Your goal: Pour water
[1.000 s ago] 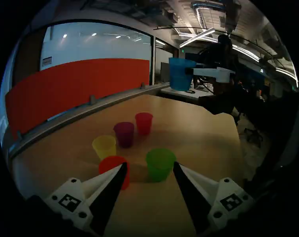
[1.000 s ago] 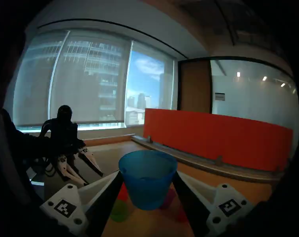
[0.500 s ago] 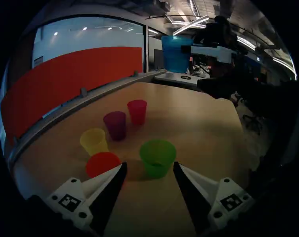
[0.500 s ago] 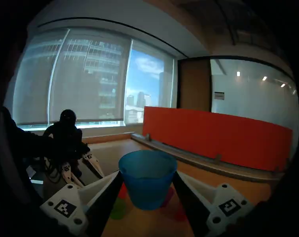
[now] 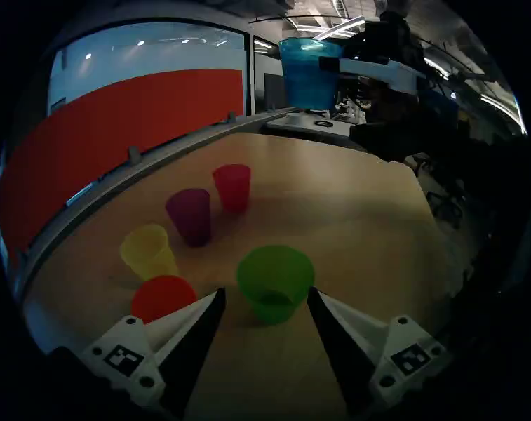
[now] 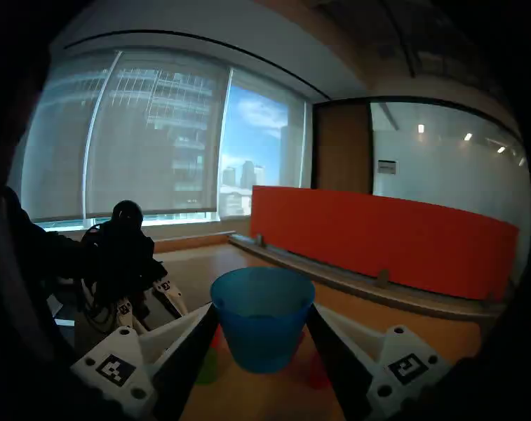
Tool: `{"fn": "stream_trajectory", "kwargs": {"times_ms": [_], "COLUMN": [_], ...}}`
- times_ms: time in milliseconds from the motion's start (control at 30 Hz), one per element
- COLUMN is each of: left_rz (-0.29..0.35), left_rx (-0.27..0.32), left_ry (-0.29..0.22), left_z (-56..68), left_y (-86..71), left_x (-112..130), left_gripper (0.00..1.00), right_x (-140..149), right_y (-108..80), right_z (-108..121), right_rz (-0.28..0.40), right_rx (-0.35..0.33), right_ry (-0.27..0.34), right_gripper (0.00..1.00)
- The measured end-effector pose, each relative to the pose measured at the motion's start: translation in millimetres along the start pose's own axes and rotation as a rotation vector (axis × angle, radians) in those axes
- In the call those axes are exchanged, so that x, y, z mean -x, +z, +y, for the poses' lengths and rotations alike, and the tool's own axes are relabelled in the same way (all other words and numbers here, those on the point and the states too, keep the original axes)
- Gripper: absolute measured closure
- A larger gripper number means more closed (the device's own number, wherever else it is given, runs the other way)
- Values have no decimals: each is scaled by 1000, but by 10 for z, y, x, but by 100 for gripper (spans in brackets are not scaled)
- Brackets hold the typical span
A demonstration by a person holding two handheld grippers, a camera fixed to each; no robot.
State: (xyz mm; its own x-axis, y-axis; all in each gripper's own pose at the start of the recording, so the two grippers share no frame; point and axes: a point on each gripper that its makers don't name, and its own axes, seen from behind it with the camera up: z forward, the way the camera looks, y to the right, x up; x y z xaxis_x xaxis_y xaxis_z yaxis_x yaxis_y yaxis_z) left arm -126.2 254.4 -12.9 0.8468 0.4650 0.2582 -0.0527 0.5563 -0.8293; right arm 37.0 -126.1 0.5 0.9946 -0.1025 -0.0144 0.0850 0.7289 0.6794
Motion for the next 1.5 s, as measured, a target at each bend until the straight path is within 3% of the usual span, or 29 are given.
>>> {"fn": "stream_trajectory", "kwargs": {"times_ms": [367, 800, 1500], "left_rz": [-33, -49, -68], "left_rx": [8, 28, 46], "left_ry": [26, 13, 35], "left_z": [19, 37, 74], "left_y": [226, 412, 480], "left_x": [22, 40, 28], "left_gripper": [14, 14, 16], "right_x": [50, 133, 154], "right_y": [-33, -17, -51], "right_z": [36, 68, 109], "right_rz": [-8, -19, -20], "right_rx": [4, 5, 16], "right_ry": [3, 10, 12], "right_gripper": [11, 11, 11]}}
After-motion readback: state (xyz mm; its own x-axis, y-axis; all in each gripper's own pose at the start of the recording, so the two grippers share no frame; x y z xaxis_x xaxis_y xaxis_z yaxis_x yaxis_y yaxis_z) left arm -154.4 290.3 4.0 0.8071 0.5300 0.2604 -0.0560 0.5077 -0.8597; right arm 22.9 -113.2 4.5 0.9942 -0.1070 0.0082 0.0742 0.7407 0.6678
